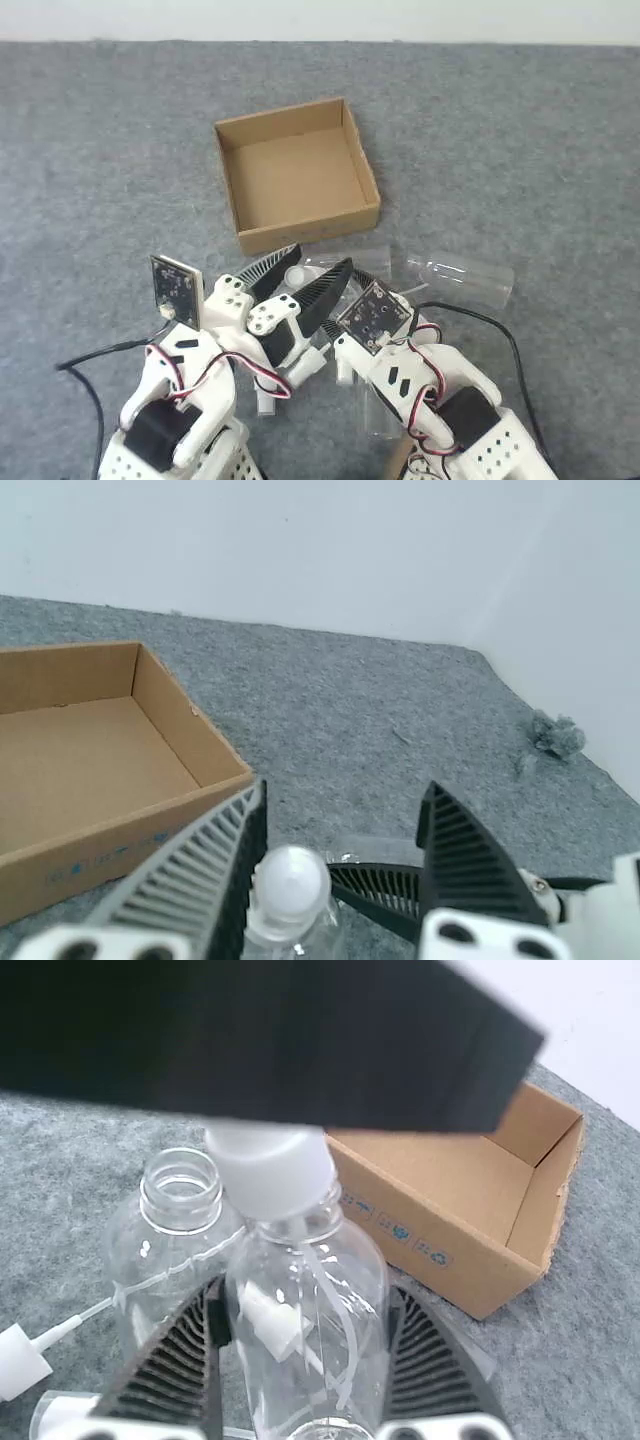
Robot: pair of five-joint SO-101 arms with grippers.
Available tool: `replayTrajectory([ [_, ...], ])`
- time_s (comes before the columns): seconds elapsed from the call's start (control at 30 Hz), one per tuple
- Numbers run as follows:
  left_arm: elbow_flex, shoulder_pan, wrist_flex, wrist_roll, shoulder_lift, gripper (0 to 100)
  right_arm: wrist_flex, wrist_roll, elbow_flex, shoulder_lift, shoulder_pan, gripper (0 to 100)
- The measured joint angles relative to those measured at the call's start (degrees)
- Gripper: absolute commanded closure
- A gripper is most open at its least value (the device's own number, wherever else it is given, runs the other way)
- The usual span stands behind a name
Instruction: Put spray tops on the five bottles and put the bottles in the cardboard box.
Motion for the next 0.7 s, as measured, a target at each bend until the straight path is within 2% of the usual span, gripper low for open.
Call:
replayTrajectory([
  [0.5, -5.7, -0.1, 0.0, 0.5, 0.0, 77, 0.0, 0.0, 0.0, 0.0, 1.3, 99.3],
  [0.7, -5.7, -8.1, -4.5, 4.3, 0.0, 77, 0.0, -0.1, 0.0, 0.0, 4.8, 99.3],
])
